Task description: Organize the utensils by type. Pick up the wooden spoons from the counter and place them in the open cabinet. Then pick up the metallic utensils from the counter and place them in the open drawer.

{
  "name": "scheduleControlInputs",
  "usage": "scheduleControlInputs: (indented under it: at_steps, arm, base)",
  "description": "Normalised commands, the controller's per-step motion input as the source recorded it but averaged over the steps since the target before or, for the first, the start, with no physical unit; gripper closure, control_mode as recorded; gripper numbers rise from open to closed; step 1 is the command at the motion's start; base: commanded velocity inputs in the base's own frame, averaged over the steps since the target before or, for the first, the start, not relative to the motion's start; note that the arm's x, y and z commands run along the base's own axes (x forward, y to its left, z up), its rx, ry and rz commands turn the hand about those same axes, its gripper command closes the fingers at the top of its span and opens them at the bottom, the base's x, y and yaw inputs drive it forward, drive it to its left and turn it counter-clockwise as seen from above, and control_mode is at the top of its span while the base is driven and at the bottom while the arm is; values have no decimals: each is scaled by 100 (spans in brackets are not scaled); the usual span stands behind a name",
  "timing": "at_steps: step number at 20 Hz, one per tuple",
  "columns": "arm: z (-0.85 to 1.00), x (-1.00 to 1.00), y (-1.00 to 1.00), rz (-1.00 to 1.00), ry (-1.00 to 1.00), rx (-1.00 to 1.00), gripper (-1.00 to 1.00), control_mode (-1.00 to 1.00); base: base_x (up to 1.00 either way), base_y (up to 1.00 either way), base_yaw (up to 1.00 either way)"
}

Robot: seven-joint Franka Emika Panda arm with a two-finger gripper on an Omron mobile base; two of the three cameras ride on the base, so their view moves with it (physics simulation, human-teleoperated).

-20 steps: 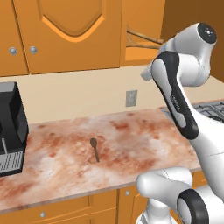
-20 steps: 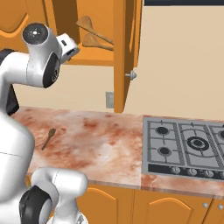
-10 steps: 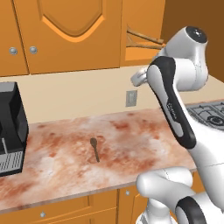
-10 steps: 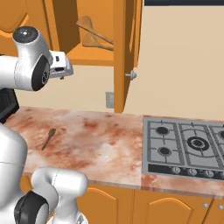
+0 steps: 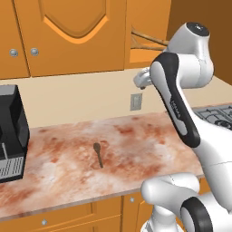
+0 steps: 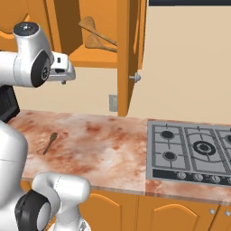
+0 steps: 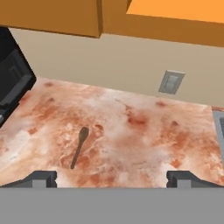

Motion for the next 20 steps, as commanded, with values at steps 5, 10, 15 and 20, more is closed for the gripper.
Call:
scheduleControlInputs:
  at_steps: [5, 10, 15, 20]
  arm:
    - [-22, -6, -12, 0, 0, 5, -100, -100]
    - [-17, -16, -18, 0, 0, 5, -100, -100]
    - [-6, -18, -6, 0, -1, 1, -100, -100]
    - [-20, -20, 0, -3, 0, 0, -100, -100]
  base:
    - [0, 0, 0]
    - [0, 0, 0]
    - [0, 0, 0]
    - [0, 0, 0]
